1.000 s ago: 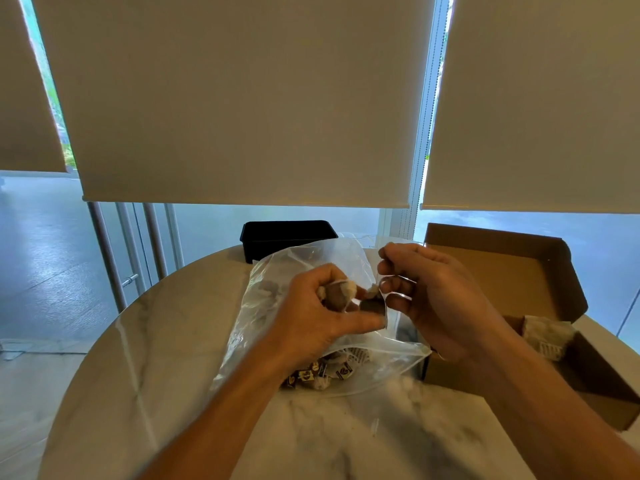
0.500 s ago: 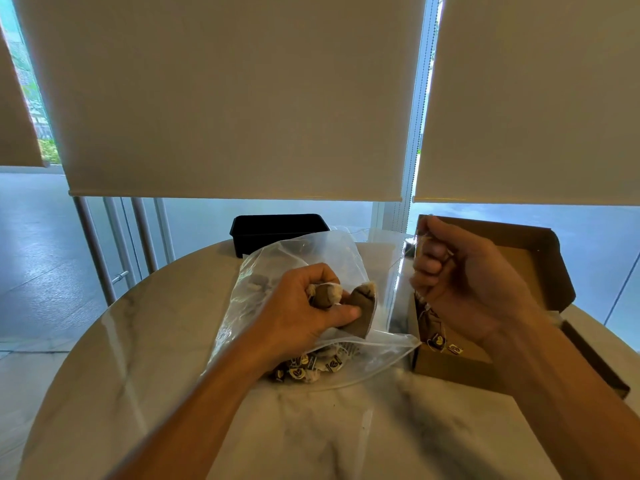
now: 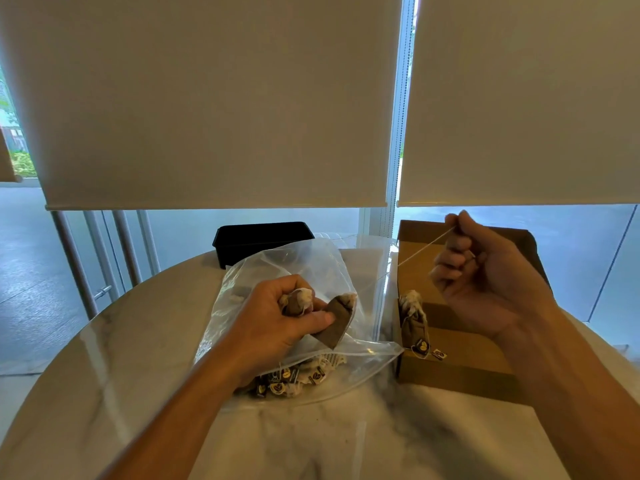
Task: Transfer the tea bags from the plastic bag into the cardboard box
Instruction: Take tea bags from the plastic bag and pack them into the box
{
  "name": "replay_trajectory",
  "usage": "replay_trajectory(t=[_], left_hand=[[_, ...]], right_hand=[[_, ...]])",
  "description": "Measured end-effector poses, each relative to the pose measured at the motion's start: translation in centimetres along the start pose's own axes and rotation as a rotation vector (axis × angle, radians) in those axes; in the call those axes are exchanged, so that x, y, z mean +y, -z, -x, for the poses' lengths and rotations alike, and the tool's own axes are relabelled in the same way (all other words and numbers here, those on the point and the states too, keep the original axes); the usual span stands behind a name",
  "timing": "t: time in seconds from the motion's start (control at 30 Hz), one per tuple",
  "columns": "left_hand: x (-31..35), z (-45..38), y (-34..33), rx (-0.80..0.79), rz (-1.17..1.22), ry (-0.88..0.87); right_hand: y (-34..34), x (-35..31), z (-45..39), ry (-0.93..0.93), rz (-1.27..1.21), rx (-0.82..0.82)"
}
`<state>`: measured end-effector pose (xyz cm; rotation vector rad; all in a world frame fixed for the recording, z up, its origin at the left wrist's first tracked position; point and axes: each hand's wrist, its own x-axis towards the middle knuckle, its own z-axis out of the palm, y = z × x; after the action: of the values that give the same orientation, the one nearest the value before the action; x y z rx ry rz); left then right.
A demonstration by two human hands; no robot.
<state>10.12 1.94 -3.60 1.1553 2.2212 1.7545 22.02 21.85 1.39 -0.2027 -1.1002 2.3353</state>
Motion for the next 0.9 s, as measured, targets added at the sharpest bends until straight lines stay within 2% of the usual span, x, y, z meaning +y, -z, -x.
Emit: replay_trajectory(t=[0.1,0.23,0.43,0.6,0.73,0.9], left_hand=[[0.1,0.1,0.0,0.010,-0.005,-0.004],[0.3,0.2,-0.1,0.035,0.005,-0.009],[0.1,0.1,-0.5,0.064,0.000,-0.047],[0.5,0.3,-0.9,0.051,0.008,-0.106],[0.5,0.3,-0.9,0.064,-0.013,-0.130],[0.5,0.4,-0.9,0.065,-0.019,-0.154]], right_hand=[[0.3,0.0,0.0,0.055,0.068,0.018],[0.4,0.2,0.3,0.151,0.332,0.048],[-0.5,1.6,1.6,0.207,0.703,-0.119],[-1.4,4.2,1.9,0.097,1.022,-0.288],[-1.4,5.4,1.6,0.151,1.154,-0.230],[-1.5,5.2,1.3,0.159,1.162,-0.226]])
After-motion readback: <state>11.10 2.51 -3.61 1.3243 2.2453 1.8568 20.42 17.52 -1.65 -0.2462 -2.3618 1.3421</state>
